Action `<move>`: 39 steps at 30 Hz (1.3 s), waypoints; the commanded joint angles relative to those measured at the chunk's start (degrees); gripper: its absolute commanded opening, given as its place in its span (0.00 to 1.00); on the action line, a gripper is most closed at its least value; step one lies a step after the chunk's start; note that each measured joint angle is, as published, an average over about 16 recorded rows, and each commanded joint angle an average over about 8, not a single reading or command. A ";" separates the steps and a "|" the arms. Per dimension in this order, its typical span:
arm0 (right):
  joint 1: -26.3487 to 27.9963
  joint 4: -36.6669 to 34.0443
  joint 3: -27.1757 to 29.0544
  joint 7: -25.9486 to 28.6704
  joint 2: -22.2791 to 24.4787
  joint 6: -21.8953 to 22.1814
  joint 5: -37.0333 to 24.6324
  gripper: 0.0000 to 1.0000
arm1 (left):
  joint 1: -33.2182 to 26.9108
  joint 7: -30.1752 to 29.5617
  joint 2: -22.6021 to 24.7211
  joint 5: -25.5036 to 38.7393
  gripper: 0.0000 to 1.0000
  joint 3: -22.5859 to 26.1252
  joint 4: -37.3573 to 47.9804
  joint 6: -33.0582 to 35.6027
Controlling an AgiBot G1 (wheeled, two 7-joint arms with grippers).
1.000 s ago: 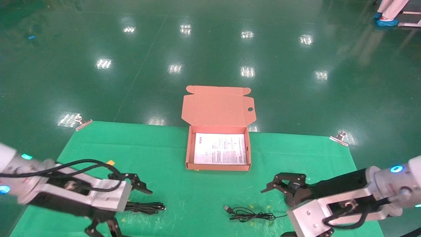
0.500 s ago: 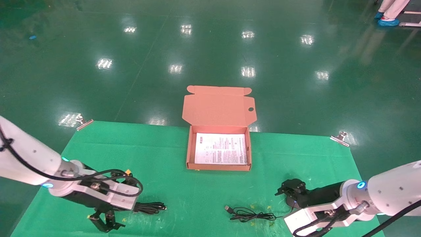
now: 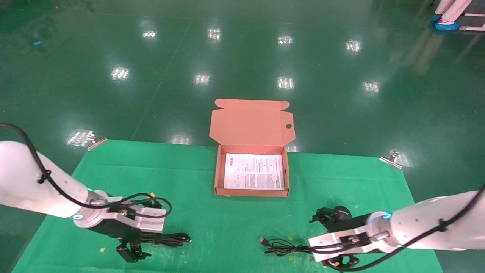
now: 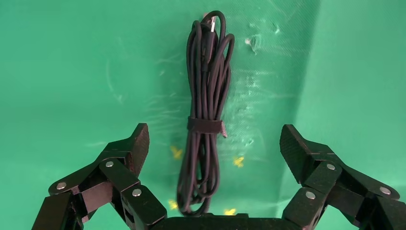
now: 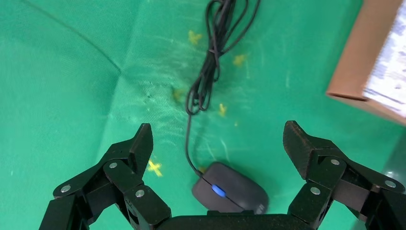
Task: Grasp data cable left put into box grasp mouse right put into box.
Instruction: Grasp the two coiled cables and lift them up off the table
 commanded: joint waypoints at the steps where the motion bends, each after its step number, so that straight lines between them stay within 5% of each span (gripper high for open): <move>1: -0.07 -2.47 -0.07 -0.33 -1.21 1.13 -0.23 1.00 | 0.06 0.50 0.96 -0.42 1.00 -0.23 3.03 -0.69; 11: 1.10 -12.57 -0.53 -4.67 -7.12 3.46 0.52 0.95 | -0.90 5.94 4.35 -1.50 1.00 -0.84 15.42 -3.11; 19: 1.20 -16.43 -0.83 -6.97 -9.36 5.24 0.46 0.00 | -2.01 7.81 5.82 -1.23 0.06 -0.75 21.75 -4.00; 20: 1.19 -16.62 -0.84 -7.06 -9.44 5.38 0.46 0.00 | -2.10 7.84 5.89 -1.26 0.00 -0.78 22.08 -4.04; 39: 1.15 -16.03 -0.76 -6.82 -9.14 5.04 0.52 0.00 | -1.95 7.78 5.72 -1.25 0.00 -0.74 21.10 -3.88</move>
